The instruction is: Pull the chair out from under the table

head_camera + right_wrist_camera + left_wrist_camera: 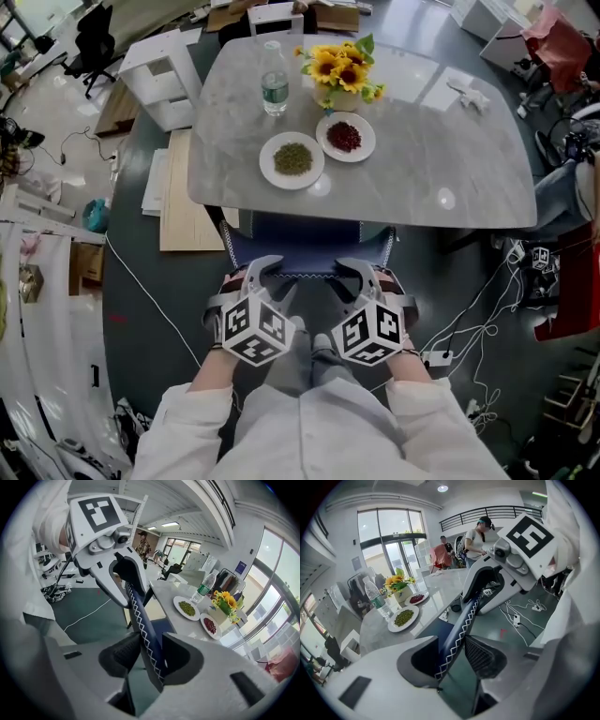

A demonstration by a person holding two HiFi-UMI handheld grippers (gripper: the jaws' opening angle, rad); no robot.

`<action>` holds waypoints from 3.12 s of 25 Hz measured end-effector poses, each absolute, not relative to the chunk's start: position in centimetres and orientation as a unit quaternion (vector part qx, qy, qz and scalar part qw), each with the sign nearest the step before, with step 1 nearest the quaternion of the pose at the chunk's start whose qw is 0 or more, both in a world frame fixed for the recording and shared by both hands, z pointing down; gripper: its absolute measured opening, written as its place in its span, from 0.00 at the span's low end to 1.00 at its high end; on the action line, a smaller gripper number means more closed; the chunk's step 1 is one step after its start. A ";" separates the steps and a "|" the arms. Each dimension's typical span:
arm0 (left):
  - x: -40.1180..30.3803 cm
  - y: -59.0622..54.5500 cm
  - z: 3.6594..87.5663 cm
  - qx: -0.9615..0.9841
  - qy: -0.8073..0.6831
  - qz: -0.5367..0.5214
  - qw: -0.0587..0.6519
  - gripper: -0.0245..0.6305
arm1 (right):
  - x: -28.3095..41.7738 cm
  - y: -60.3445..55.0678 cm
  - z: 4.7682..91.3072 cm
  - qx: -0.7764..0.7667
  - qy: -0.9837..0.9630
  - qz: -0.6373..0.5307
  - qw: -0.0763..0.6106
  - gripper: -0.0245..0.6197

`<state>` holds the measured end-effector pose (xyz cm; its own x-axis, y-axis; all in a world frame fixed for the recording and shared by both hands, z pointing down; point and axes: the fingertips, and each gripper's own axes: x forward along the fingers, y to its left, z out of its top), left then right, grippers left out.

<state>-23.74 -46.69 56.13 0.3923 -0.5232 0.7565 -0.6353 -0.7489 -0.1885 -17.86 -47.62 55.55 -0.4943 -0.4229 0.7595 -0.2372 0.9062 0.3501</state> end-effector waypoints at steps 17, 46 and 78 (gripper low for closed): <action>-23.5 -45.6 56.1 0.831 -0.326 0.450 0.040 0.25 | -17.8 -46.6 55.5 0.191 -0.845 -0.125 0.483 0.21; -19.0 -33.3 57.6 0.797 -0.352 0.488 0.059 0.23 | -13.5 -34.9 56.8 0.155 -0.845 -0.155 0.487 0.20; -13.0 -18.3 55.7 0.779 -0.393 0.485 0.055 0.23 | -7.6 -19.9 55.1 0.086 -0.863 -0.178 0.465 0.18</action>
<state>-12.99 -18.31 55.71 0.2213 -0.5591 0.7991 -0.6665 -0.6848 -0.2946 -7.60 -19.89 55.06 -0.5532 -0.3135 0.7718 0.0169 0.9221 0.3867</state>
